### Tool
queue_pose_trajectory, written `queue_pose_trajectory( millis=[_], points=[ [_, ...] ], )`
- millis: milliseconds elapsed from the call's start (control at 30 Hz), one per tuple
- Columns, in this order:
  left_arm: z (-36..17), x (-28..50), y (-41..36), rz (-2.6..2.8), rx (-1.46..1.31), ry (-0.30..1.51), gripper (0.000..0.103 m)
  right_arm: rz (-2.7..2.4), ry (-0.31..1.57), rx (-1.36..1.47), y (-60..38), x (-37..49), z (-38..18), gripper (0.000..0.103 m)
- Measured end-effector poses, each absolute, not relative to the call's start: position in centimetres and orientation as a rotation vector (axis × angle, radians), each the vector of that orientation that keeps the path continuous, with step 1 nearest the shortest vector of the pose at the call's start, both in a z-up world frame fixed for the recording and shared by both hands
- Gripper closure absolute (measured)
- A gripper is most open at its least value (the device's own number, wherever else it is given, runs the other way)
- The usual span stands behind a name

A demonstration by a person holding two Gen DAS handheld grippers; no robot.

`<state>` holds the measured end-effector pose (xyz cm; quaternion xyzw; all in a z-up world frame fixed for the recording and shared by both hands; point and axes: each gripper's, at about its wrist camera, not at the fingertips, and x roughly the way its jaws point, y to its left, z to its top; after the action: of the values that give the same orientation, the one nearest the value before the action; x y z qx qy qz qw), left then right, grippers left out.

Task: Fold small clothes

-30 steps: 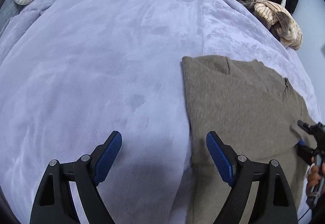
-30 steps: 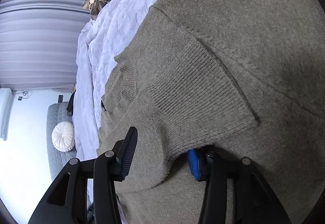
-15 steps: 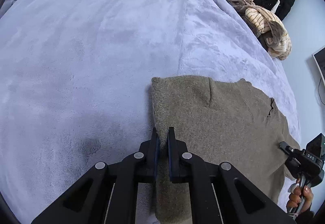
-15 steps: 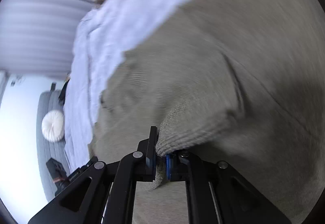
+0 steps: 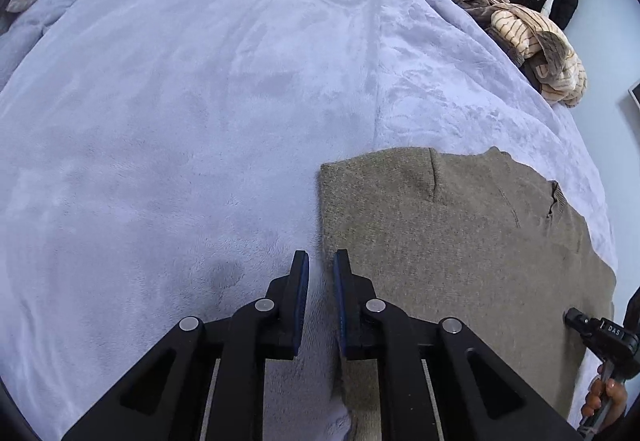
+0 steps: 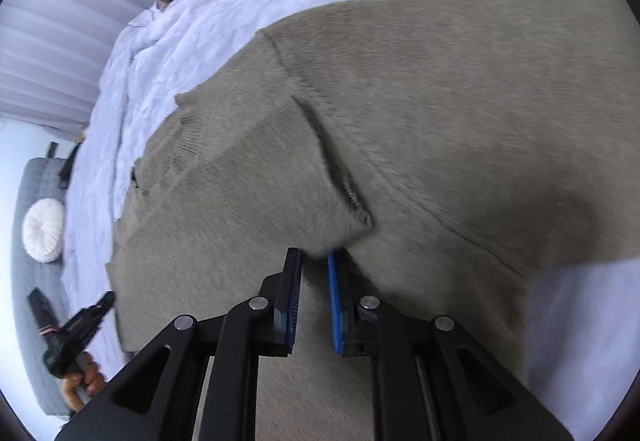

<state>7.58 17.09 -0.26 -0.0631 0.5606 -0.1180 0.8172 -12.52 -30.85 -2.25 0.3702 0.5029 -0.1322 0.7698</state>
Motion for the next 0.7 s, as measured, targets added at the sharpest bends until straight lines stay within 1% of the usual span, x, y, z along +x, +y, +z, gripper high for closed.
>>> queue_pose_trajectory(
  millis=[67, 167, 267, 333, 433, 533, 600, 700],
  points=[
    [0.8, 6.8, 16.8, -0.278, -0.104, 1.184, 0.09, -0.296, 1.085, 0.779, -30.6, -12.8, -1.5, 0.086],
    [1.6, 5.7, 15.1, -0.34, -0.042, 1.174, 0.09, -0.279, 1.042, 0.749, -30.1, -12.6, 0.2, 0.086],
    [0.6, 4.7, 12.9, -0.377, 0.018, 1.194, 0.09, -0.244, 1.028, 0.698, -29.4, -11.7, 0.9, 0.086],
    [-0.9, 4.1, 12.0, -0.364, 0.05, 1.228, 0.09, -0.23, 1.039, 0.668, -28.7, -10.6, 0.9, 0.086],
    [-2.9, 3.0, 12.1, -0.328, 0.107, 1.214, 0.09, -0.222, 1.063, 0.629, -28.1, -9.4, 0.4, 0.086],
    [-3.0, 2.6, 12.8, -0.333, 0.076, 1.197, 0.089, -0.249, 1.125, 0.573, -27.6, -8.5, -1.1, 0.087],
    [-2.9, 2.7, 12.9, -0.332, 0.074, 1.203, 0.089, -0.243, 1.121, 0.6, -28.2, -8.8, -2.2, 0.091],
    [-2.5, 2.7, 12.7, -0.32, 0.097, 1.208, 0.089, -0.253, 1.112, 0.625, -28.6, -9.3, -1.9, 0.09]
  ],
)
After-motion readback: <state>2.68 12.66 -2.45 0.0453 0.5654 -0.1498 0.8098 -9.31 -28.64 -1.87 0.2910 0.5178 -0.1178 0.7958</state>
